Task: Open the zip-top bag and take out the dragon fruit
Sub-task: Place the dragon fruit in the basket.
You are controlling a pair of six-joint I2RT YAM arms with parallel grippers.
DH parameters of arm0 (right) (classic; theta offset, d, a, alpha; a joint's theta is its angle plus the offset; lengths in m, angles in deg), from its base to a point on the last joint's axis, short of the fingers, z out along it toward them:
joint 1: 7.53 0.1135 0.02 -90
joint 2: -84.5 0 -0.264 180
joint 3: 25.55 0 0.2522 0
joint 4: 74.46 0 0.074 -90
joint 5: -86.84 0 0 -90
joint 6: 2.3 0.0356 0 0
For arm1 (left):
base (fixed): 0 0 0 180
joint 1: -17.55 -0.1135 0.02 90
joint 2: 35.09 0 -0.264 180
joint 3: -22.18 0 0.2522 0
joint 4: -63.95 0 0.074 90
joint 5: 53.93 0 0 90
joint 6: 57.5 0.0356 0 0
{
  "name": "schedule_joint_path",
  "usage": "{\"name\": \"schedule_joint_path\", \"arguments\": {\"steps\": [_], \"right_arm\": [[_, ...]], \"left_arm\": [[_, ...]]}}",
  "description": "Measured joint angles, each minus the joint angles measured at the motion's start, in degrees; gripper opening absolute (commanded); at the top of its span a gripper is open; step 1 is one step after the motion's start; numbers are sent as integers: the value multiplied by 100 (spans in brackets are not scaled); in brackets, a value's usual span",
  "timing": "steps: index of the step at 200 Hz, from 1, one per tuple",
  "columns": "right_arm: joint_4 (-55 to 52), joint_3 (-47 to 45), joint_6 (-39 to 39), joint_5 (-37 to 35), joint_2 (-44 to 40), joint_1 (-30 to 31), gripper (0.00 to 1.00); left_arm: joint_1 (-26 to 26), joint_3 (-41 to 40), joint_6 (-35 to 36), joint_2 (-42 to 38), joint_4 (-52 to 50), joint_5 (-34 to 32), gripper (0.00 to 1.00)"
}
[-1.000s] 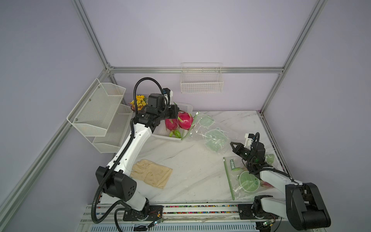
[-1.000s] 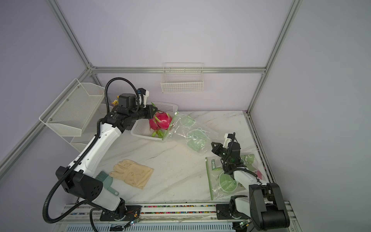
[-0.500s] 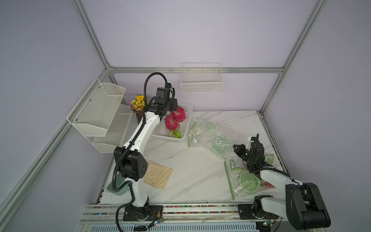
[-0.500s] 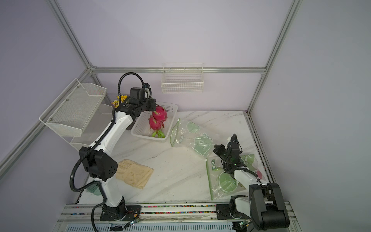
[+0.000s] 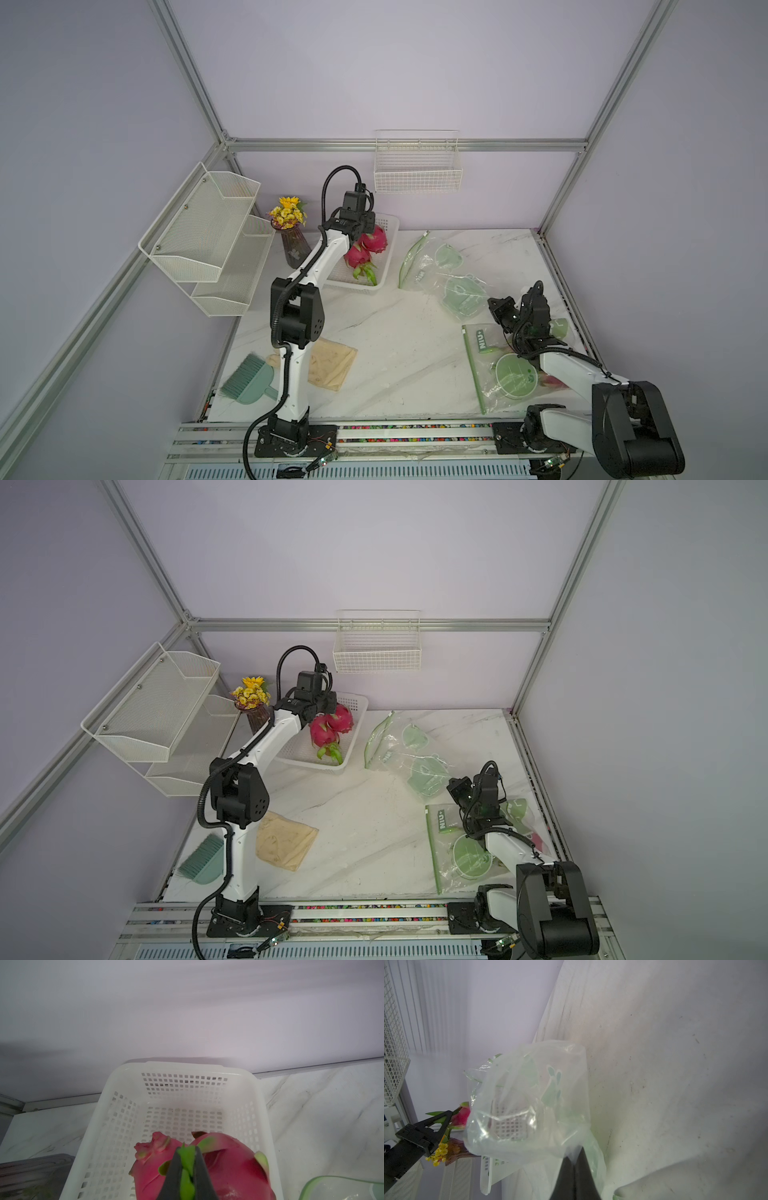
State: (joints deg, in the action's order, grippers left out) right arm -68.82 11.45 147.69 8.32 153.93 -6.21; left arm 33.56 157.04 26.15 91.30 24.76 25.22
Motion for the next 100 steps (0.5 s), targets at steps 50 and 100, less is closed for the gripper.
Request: {"name": "schedule_joint_path", "arguments": {"steps": [50,100], "right_arm": [[754,-4,955,42,522,-13,0],[1871,-20,1749,192,1504,-22,0]], "left_arm": [[0,341,-2,446,420,-35,0],[0,363,-2,546,647,46,8]]}}
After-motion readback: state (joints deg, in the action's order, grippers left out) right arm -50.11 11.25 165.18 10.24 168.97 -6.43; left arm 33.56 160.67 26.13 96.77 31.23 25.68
